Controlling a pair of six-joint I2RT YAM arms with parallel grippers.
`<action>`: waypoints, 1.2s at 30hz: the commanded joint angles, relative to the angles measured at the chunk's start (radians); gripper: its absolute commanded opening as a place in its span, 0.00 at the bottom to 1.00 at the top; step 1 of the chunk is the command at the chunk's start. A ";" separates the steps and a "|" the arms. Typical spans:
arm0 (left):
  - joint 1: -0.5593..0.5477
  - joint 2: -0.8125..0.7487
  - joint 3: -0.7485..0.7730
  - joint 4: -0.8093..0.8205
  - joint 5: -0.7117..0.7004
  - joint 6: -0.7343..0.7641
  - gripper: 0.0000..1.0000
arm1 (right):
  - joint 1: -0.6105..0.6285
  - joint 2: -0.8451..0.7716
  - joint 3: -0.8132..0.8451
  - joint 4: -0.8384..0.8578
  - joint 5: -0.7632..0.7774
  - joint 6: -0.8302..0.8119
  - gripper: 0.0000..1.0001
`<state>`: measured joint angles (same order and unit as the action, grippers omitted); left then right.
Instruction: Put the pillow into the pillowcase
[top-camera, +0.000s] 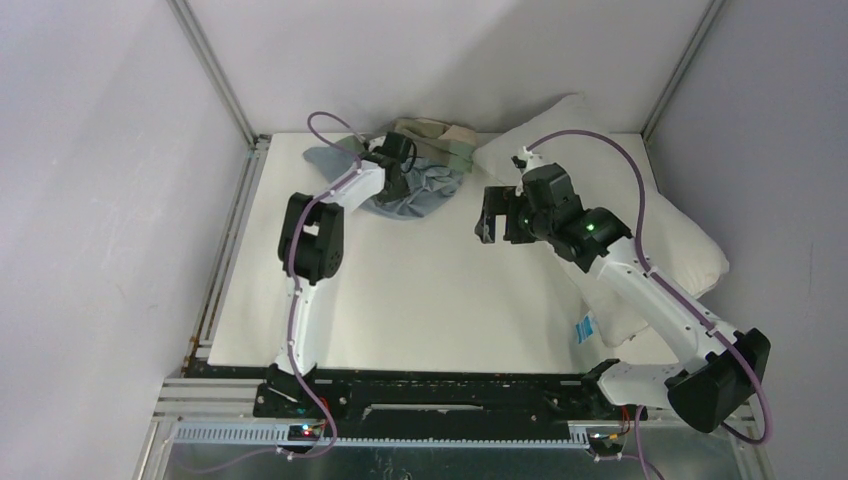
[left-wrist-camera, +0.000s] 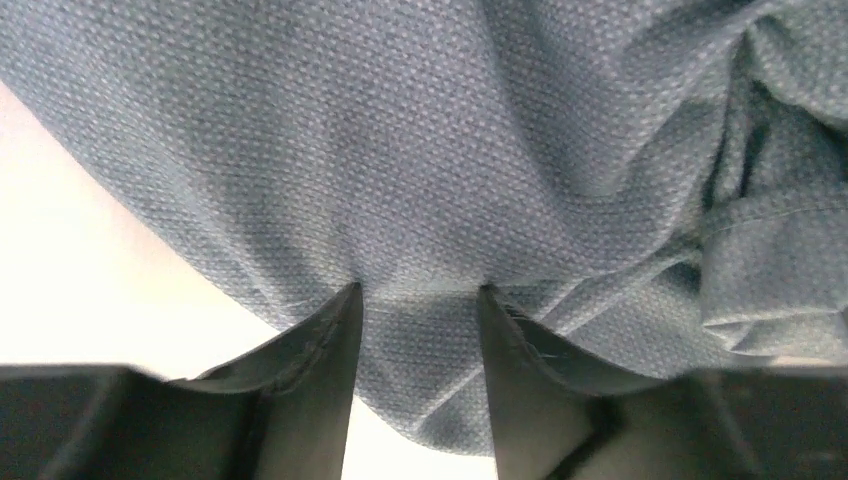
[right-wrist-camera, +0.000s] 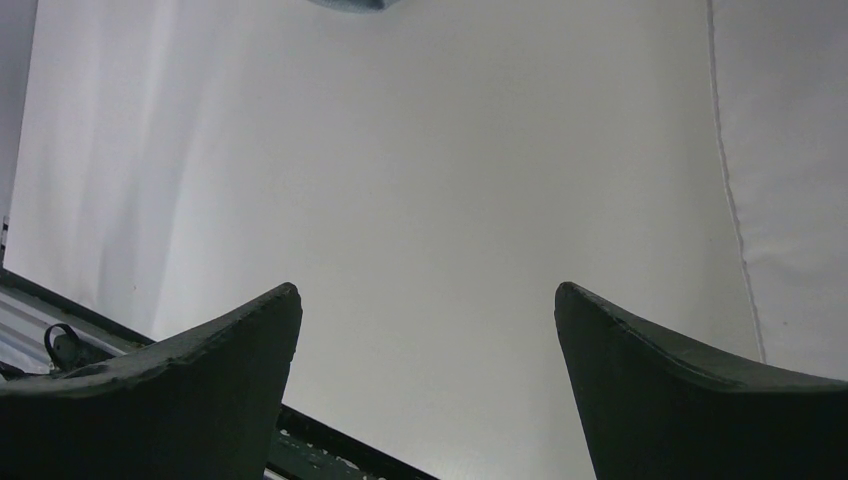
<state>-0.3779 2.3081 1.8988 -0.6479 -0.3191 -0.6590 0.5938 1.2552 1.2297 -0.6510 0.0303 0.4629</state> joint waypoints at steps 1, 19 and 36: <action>-0.015 -0.041 -0.020 0.007 0.004 -0.025 0.37 | 0.000 -0.011 -0.014 0.032 0.006 0.006 1.00; -0.034 -0.428 -0.518 0.230 0.105 0.042 0.00 | 0.030 0.163 -0.019 0.146 -0.019 -0.006 1.00; -0.047 -0.276 -0.345 0.094 0.002 0.009 0.66 | 0.072 0.268 -0.020 0.138 -0.002 -0.011 1.00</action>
<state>-0.4297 1.9682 1.4780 -0.4812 -0.2657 -0.6212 0.6598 1.5223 1.2064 -0.5152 0.0021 0.4622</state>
